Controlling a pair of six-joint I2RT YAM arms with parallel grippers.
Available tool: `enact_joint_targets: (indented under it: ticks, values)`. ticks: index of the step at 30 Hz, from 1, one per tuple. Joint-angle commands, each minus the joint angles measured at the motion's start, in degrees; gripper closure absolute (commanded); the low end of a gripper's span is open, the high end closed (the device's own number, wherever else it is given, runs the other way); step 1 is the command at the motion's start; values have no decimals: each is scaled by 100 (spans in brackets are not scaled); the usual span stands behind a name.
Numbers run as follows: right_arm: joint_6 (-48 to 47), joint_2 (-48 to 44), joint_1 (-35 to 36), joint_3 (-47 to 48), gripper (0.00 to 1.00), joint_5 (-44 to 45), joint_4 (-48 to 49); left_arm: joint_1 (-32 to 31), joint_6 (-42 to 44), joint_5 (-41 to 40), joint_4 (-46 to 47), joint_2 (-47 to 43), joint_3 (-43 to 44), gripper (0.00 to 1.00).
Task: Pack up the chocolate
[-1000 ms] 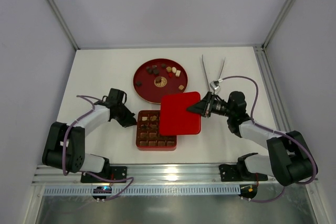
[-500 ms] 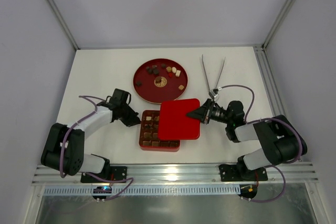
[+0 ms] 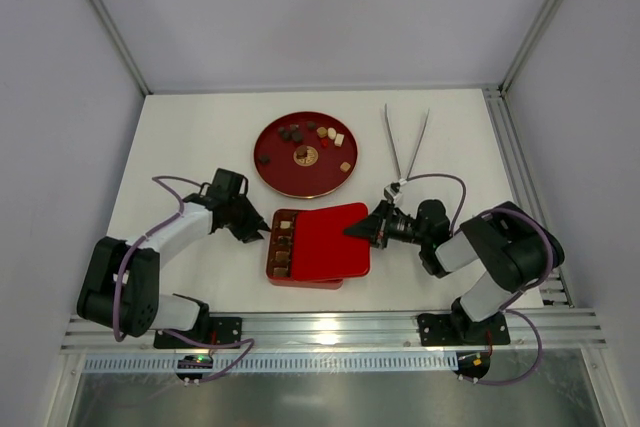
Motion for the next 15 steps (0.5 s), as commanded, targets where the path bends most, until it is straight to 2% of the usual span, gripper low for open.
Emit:
enact_joint_targets:
  ticks: [1, 3, 9, 13, 15]
  values:
    - [-117, 135, 143, 84, 96, 330, 2068, 64, 319, 178, 76, -127, 51, 68]
    - [-143, 188, 161, 93, 96, 365, 2068, 64, 345, 204, 58, -135, 51, 64]
    - [-275, 434, 196, 76, 96, 427, 2068, 73, 363, 283, 49, -127, 33, 64]
    - [-345, 513, 196, 14, 87, 453, 2068, 73, 372, 283, 49, -144, 33, 64]
    - [-398, 496, 188, -12, 87, 453, 2059, 73, 372, 274, 49, -153, 33, 64]
